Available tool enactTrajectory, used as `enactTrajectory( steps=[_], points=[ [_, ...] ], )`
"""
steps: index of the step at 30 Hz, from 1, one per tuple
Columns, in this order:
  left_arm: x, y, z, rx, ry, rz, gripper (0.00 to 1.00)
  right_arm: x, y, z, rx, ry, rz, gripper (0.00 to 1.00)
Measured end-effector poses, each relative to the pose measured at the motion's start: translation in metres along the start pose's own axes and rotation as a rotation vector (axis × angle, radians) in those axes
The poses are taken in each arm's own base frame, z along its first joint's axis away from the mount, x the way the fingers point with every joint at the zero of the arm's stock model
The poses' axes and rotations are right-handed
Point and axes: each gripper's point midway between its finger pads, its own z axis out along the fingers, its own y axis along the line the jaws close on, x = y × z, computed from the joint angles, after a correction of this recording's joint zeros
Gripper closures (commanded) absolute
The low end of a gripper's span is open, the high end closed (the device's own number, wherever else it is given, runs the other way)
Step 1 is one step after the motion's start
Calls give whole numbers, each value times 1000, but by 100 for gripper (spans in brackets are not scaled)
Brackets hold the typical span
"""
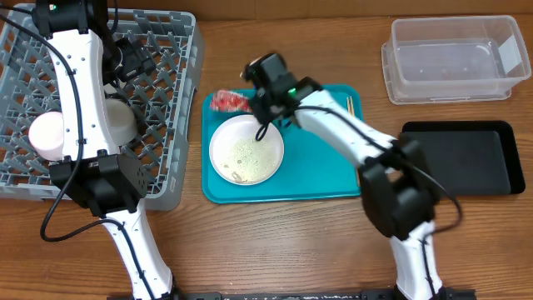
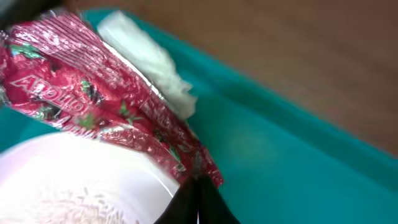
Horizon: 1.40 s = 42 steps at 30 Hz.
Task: Sort waste into correct bins and load items into the dishwasher
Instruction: 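Carry the red wrapper to the clear plastic bin and release it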
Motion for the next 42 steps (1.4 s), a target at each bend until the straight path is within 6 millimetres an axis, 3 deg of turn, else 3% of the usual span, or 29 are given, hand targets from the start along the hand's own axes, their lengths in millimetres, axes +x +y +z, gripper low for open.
enactTrajectory(
  steps=[3,6,7,11,14,18,21,24,32,42],
  points=[
    [0,0,0,0,0,0,0,-35,-30,-59,28,-119,62,96],
    [0,0,0,0,0,0,0,-62,-75,-124,78,-245,139,96],
    [0,0,0,0,0,0,0,-68,-99,-151,109,-292,180,96],
    [0,0,0,0,0,0,0,-69,-178,-215,219,-403,329,96],
    [0,0,0,0,0,0,0,-51,-244,-239,307,-437,466,96],
    [1,-1,0,0,0,3,0,-13,-321,-249,416,-430,618,96],
    [1,-3,0,1,0,6,0,7,-358,-245,464,-422,682,96],
    [1,-3,0,1,0,6,0,21,-376,-230,477,-396,716,96],
    [1,-3,0,1,0,6,0,58,-391,-178,463,-267,785,96],
    [1,-3,0,1,0,6,0,75,-393,-176,506,-229,897,96]
  ],
)
